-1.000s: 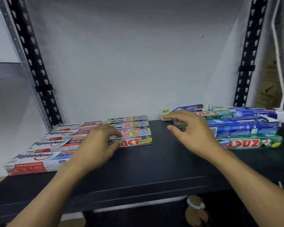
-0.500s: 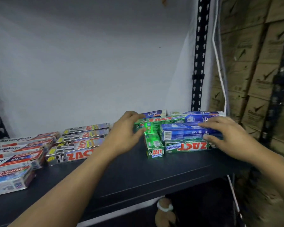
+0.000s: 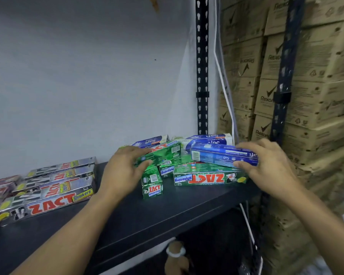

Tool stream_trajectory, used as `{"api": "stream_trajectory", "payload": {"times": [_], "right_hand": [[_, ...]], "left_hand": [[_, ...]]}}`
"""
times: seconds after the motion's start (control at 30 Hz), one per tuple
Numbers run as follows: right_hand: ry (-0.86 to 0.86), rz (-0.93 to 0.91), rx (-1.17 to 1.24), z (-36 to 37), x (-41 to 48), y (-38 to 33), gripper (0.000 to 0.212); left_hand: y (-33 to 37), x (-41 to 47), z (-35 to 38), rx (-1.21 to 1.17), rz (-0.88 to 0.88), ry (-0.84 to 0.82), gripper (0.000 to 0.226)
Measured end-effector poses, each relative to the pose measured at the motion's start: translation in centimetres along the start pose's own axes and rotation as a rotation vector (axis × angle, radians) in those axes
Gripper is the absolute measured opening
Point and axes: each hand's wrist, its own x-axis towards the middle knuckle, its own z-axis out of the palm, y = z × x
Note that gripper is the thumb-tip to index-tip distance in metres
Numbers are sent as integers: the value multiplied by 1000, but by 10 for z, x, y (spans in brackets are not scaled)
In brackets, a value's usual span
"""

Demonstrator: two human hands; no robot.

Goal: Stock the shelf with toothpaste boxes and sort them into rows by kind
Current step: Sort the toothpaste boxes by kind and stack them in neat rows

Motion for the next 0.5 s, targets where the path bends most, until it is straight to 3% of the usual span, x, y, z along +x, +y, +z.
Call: {"api": "stream_trajectory", "payload": {"times": [0.13,0.3,0.5], "right_hand": [[217,181,-27,-7,-21,21,40],[145,368,-172,-22,-30,27,41],[63,351,-167,-6,-34,11,40]], "left_hand": [[6,-2,4,-50,-23,49,30],[10,-4,3,-104,-28,67,30],[12,-6,2,-125,-26,73,28]]}}
